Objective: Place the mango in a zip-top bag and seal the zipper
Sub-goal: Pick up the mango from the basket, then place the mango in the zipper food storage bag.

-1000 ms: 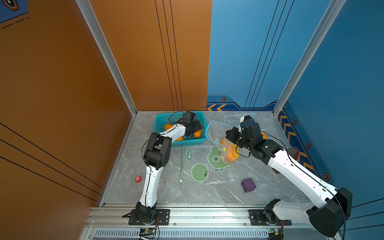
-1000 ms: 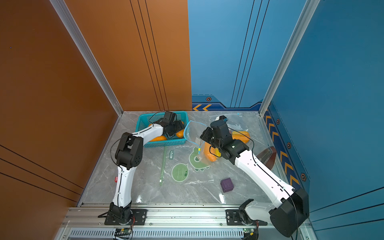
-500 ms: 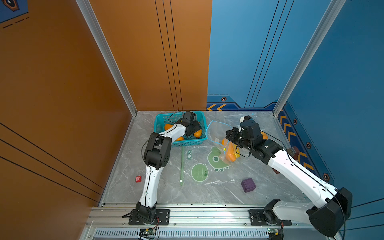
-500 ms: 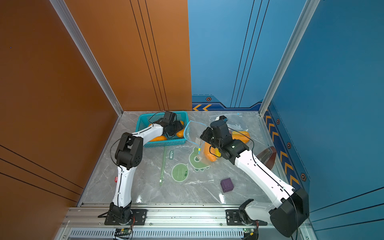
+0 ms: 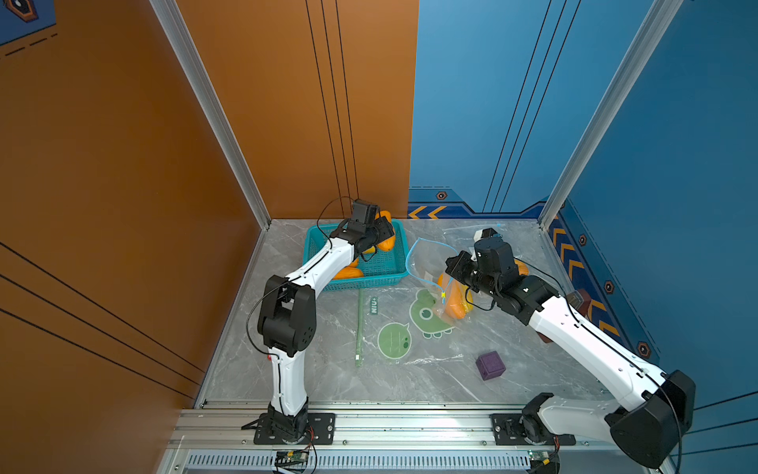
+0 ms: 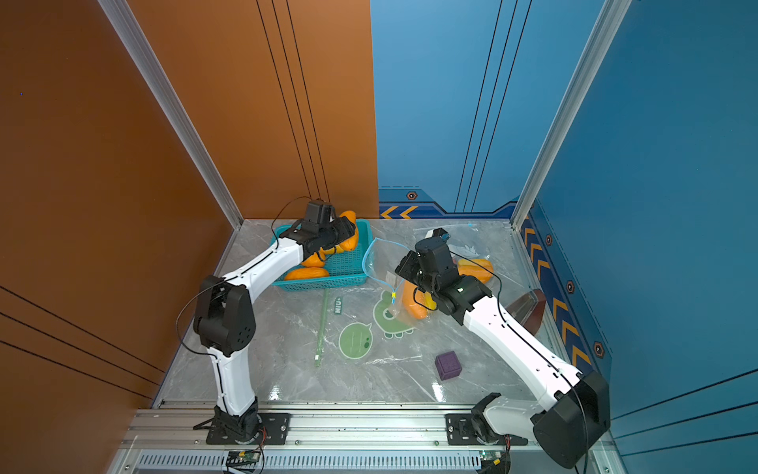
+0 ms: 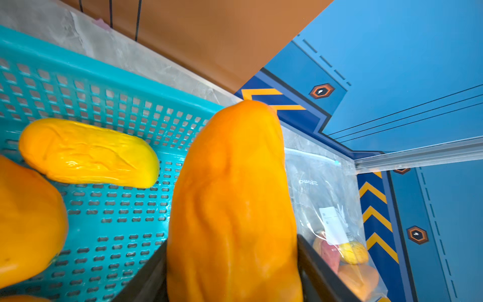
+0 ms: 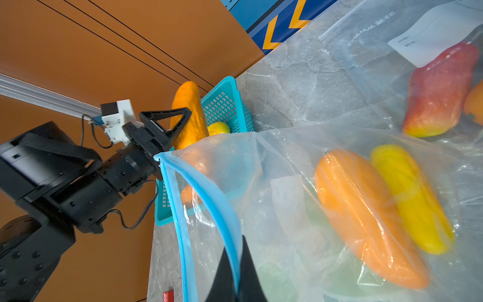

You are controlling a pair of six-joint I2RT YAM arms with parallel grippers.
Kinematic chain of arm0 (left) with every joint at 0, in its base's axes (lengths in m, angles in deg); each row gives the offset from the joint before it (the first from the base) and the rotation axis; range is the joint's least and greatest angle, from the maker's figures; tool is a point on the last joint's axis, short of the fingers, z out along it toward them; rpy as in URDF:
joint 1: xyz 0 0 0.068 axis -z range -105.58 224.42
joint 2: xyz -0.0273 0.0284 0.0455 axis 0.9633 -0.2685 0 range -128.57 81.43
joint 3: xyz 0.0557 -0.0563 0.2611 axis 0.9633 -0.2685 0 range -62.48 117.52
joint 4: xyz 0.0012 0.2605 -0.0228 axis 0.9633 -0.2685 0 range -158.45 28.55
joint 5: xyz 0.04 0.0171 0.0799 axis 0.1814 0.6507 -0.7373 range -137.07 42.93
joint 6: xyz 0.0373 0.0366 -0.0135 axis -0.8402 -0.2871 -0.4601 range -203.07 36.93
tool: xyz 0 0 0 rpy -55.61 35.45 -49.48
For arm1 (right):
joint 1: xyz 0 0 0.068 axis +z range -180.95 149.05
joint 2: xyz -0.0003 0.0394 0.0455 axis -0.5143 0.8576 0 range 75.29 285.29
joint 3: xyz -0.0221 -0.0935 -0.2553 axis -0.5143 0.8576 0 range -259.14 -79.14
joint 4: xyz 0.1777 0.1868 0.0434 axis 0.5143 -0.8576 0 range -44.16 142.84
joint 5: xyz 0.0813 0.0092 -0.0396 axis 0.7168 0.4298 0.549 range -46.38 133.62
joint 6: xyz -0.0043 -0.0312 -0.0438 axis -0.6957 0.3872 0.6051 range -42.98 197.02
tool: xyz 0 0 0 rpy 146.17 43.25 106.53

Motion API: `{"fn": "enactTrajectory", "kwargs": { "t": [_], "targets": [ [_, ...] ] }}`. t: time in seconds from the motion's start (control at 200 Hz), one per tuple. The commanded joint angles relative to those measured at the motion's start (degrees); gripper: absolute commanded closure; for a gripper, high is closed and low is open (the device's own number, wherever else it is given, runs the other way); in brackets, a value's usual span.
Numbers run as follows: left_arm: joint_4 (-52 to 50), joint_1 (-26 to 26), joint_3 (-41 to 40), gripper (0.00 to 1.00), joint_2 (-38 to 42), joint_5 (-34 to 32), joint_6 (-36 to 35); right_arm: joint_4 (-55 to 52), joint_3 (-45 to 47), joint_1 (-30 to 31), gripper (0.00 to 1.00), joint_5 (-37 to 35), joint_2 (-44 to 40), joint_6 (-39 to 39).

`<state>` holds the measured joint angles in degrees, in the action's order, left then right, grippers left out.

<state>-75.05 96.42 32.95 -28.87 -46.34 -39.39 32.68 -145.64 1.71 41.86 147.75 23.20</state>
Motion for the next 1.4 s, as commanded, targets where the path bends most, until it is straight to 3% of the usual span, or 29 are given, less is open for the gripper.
{"fn": "enactTrajectory", "kwargs": {
  "t": [0.0,0.395,0.676,0.911,1.146,1.396],
  "targets": [
    [-0.1,1.5,-2.6,0.67,4.6,-3.2,-2.8,-1.5,0.6,0.1,1.0,-1.7,-0.7,1.2],
    [2.3,6.8,-13.4,0.68,21.3,-8.8,-5.9,-1.5,0.7,-0.1,1.0,-2.0,-0.4,1.6],
    [21.6,10.9,-28.6,0.71,31.8,-9.6,-4.0,-1.1,0.5,-0.2,1.0,-1.8,-0.1,1.5],
    [32.2,15.6,-33.5,0.71,33.5,-12.4,-5.9,-0.9,0.7,-0.2,1.0,-1.8,-0.7,1.3],
    [52.1,20.6,-41.1,0.72,32.7,-16.1,-10.6,-0.9,1.2,-0.2,1.0,-1.9,-1.2,1.1],
    [57.3,23.0,-40.7,0.7,29.3,-16.0,-10.3,0.2,1.4,-0.3,1.0,-1.6,-1.2,0.5]
  ]
}}
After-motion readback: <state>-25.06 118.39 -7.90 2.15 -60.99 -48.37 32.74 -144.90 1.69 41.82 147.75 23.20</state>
